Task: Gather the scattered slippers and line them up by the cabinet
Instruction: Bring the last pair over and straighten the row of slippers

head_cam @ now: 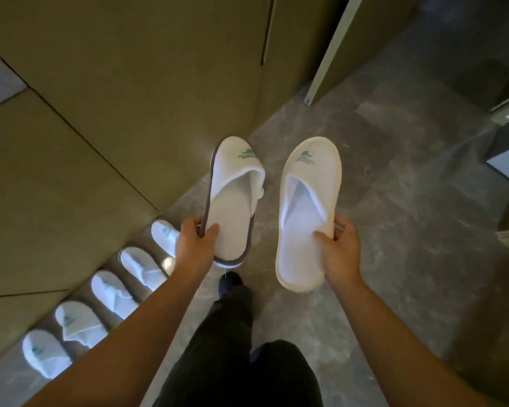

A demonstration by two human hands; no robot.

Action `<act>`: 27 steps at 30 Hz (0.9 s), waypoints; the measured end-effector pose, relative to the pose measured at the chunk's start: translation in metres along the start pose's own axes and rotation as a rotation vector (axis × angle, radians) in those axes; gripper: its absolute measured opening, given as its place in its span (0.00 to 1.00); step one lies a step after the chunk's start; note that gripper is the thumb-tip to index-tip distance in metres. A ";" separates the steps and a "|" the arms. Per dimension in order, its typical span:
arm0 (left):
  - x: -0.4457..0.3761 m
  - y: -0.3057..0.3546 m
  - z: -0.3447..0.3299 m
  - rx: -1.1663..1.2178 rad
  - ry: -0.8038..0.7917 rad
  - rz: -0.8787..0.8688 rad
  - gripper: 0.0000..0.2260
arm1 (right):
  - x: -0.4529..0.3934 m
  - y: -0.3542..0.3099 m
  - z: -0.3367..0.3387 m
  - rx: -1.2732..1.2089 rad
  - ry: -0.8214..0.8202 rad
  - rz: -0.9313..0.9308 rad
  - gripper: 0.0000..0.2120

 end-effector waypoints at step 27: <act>-0.428 -0.179 -0.251 0.087 0.188 0.180 0.08 | -0.351 0.437 -0.212 0.152 -0.127 0.007 0.21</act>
Point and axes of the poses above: each hand's wrist, its own x-axis away from the middle knuckle, its own z-axis out of the back of the hand, y = z × x, the point moved 6 cm from there along -x, towards the middle knuckle, and after that the axes turned 15 degrees about z, right-handed, at the moved point
